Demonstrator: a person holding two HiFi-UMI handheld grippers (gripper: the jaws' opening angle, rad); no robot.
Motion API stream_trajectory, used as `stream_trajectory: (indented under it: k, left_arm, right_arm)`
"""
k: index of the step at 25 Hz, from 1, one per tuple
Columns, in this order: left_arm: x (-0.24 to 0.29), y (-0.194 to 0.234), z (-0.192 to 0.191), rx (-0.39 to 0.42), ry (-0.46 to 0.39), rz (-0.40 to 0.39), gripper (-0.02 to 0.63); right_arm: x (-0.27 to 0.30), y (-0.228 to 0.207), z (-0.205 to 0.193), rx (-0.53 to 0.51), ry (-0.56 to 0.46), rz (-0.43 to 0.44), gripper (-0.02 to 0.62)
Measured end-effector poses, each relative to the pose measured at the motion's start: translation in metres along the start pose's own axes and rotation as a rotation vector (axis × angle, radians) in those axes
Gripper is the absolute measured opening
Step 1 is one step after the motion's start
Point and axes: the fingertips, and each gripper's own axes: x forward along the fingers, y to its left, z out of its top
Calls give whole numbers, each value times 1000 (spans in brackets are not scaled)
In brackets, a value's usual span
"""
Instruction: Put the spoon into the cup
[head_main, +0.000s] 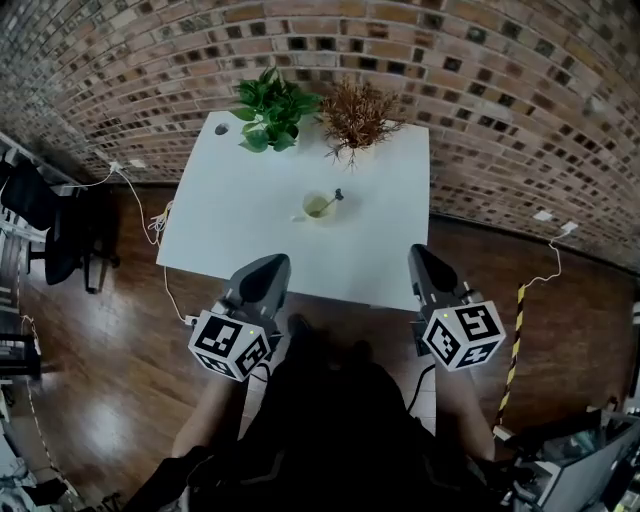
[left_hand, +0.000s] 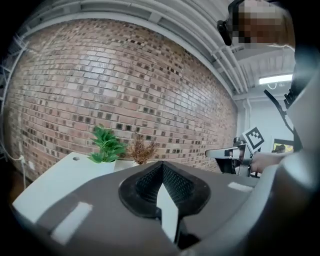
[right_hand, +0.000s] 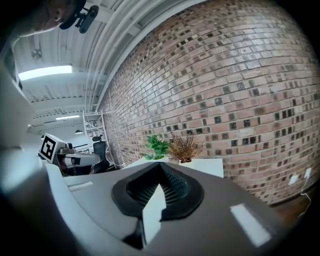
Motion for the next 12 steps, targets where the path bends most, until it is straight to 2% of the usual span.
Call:
stream_trajectory:
  k: [3,6,12]
  left_arm:
    - [-15,-5,-5,0,24,50,0]
    - [-28,-4,-4,5,0,59,0]
    - [-48,-8,14,65,-33,-39,0]
  right_arm:
    - [-7,4,-6,9,3,27,6]
    - [-13,15,-9,9,10,29,6]
    - [-28,49,8,-41,-18,-1,6]
